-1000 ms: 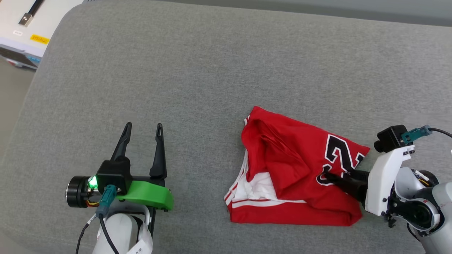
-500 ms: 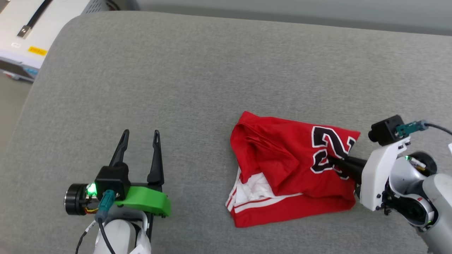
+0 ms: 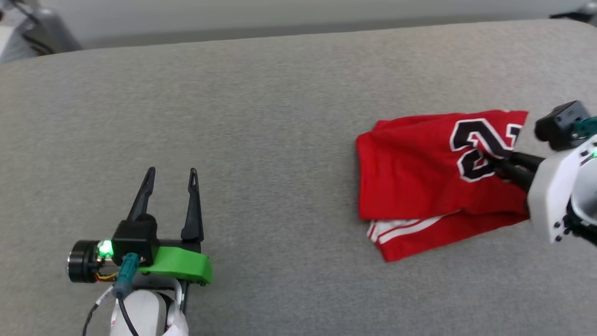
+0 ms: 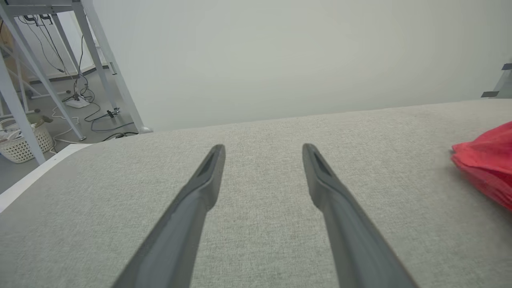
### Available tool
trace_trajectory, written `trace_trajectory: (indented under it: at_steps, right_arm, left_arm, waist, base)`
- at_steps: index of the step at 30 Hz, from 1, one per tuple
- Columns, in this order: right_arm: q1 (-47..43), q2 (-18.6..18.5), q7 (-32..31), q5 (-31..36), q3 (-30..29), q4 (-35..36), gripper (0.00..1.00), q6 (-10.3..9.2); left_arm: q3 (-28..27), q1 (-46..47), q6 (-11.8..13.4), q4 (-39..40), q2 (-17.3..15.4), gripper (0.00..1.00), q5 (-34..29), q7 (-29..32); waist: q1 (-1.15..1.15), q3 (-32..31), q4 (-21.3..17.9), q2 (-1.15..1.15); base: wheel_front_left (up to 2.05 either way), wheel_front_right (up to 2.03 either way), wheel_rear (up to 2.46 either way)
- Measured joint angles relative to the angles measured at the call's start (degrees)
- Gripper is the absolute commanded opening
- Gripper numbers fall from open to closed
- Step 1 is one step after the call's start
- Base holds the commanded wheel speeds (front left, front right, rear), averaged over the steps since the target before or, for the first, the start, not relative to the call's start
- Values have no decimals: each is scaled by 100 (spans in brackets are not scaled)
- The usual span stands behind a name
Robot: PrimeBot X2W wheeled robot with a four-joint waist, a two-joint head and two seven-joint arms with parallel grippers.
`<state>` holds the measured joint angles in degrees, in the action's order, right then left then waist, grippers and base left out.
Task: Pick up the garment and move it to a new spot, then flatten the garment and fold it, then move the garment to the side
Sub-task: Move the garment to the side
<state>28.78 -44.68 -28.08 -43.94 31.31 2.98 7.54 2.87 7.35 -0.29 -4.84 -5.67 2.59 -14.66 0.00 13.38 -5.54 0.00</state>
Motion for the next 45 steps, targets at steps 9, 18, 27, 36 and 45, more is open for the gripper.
trace_trajectory:
  at_steps: [9,18,27,36,45]
  right_arm:
    - [496,-635,20,411,-372,-926,0,0]
    - [1492,-728,503,1245,-816,-2782,0,1]
    - [2002,-305,769,1844,-1571,-4094,0,1]
    - [2061,78,1340,2614,-2178,-4687,100,2]
    - [1756,730,3143,3132,-2980,-3687,100,2]
  left_arm:
    - [-24,353,-23,253,-204,100,-110,0]
    - [18,656,-23,658,-381,100,-205,0]
    - [15,768,27,802,-464,100,-216,0]
    - [16,751,130,687,-457,100,-200,0]
    - [-62,224,232,522,-372,100,-56,0]
  waist:
    - [0,482,-570,0]
    - [0,1396,-587,0]
    - [1,1893,-449,0]
    - [1,1601,-365,0]
    - [0,823,-292,0]
  base:
    - [0,0,0]
    - [0,0,0]
    - [0,0,0]
    - [0,0,0]
    - [0,0,0]
